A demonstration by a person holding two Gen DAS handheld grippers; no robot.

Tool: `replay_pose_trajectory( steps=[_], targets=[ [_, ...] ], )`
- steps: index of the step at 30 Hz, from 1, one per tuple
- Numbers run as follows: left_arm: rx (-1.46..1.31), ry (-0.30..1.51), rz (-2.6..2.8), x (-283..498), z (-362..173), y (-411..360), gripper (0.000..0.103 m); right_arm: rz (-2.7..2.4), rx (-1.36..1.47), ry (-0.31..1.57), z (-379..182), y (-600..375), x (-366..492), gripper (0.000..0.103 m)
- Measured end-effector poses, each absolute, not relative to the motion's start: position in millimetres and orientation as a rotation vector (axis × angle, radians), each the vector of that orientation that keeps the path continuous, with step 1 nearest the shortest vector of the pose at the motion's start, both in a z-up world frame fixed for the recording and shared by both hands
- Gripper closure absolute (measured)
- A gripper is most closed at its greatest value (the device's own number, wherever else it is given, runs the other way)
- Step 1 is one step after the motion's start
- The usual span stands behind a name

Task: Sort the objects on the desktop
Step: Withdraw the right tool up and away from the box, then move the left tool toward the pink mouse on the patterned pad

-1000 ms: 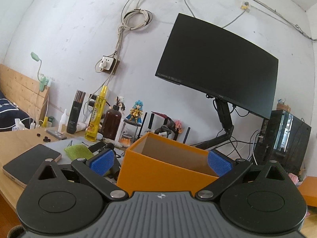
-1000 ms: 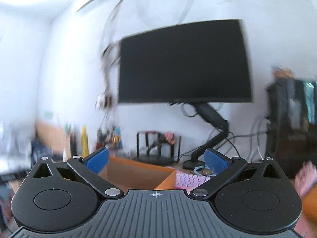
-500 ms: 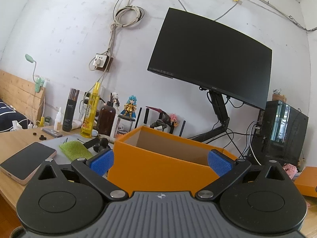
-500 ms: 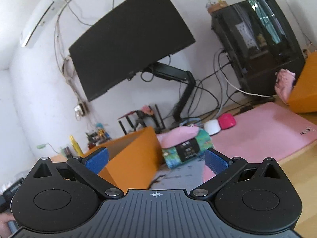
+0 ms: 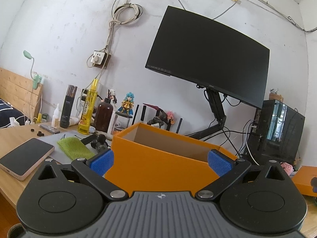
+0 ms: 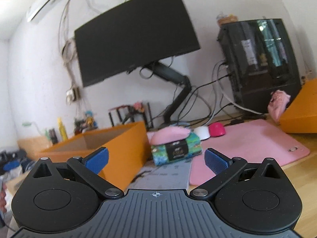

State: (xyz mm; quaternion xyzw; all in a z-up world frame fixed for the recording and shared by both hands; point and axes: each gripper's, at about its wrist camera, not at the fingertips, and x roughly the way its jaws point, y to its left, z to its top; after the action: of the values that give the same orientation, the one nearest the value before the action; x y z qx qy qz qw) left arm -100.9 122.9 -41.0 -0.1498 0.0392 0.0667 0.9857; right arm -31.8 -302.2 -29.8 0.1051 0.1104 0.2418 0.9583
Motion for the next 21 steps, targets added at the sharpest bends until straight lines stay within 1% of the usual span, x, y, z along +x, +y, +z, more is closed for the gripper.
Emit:
replay_pose_trajectory(
  steps=[14,21],
  targets=[
    [-0.278,0.079,0.105,-96.9,-37.8,118.9,0.0,0.494,0.231,0.26,-33.4,-300.7,-30.6,0.0],
    [-0.198,0.027,-0.044,-84.6,-12.9,99.2,0.0,0.447,0.218,0.224,-28.5,-307.4,-40.2,0.0]
  ],
)
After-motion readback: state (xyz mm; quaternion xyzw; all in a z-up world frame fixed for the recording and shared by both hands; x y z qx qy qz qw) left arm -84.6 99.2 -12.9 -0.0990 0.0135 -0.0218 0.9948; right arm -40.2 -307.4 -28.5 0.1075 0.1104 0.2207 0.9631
